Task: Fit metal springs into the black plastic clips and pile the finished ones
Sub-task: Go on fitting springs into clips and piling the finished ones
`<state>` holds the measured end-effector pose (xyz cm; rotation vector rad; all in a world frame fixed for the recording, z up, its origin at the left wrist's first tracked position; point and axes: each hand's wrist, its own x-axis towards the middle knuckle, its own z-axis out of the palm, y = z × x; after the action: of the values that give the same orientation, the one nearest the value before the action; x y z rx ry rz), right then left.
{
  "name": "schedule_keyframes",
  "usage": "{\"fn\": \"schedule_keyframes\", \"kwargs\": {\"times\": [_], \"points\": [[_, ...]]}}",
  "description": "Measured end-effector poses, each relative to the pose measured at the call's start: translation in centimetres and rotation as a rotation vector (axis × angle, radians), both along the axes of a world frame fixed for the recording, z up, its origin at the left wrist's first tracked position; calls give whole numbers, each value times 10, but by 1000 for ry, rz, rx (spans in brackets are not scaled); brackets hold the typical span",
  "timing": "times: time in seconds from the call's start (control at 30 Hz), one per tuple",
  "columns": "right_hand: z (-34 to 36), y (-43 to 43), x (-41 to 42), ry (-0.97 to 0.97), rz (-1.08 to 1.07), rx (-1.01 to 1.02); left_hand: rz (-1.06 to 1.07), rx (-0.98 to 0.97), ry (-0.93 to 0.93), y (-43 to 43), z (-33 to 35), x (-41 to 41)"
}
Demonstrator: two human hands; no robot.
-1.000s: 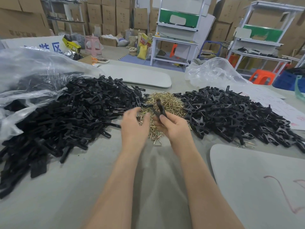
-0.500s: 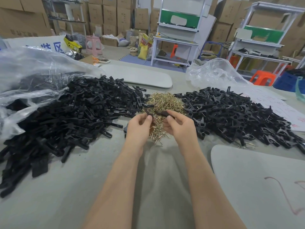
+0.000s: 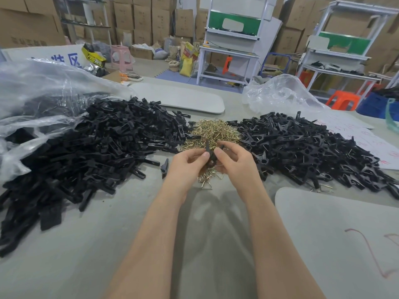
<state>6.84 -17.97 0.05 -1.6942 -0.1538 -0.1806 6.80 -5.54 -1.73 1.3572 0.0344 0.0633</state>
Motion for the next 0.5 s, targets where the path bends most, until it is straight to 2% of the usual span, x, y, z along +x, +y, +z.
{"fn": "schedule_keyframes", "kwargs": {"times": [0.17, 0.37, 0.5], "points": [[4, 1, -2, -3, 86, -57, 17, -74, 17, 2, 1, 0], [2, 0, 0, 1, -35, -84, 37, -86, 57, 2, 2, 1], [2, 0, 1, -11, -28, -96, 23, -57, 61, 1, 1, 0]]}}
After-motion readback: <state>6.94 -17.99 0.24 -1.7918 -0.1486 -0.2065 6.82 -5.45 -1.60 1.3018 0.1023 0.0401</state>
